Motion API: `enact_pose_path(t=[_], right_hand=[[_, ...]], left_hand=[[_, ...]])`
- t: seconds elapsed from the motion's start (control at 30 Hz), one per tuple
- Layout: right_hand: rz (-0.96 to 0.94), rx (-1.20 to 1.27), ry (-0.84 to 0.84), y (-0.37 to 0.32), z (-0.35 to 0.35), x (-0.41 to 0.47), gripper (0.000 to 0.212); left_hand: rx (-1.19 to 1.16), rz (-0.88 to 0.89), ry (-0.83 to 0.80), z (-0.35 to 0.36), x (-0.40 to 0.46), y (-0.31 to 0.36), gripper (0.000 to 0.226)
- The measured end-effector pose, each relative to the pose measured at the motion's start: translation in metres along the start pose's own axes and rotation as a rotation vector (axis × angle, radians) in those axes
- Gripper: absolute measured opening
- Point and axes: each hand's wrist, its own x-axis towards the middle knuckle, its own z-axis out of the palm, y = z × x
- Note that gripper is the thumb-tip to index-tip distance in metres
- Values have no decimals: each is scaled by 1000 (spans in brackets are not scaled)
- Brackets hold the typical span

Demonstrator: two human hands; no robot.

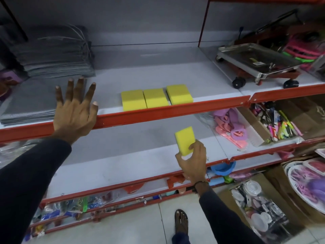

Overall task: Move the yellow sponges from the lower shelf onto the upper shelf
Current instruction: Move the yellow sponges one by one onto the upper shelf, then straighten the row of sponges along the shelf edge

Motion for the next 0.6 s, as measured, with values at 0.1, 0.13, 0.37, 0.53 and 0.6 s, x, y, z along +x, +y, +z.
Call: enact_pose_path(t=[0.1,0.13,0.37,0.53,0.6], right_hand=[[-158,93,288,-35,-43,31,41],[-187,117,356,-47,-56,48,41],[-107,-160,254,-92,-101,156,51],[-58,-461,1,-81,-103,161,51],[-65,-458,26,-84,-106,158,49]], left_hand=[[8,-6,-3,-4,-2,2,71],[13,-6,-4,-5,-3,3,71],[-26,6,-14,-11,-5,4,70],[-39,28,-13,-13,-10,4,71],[-55,29,5,-17,-12,9,72]])
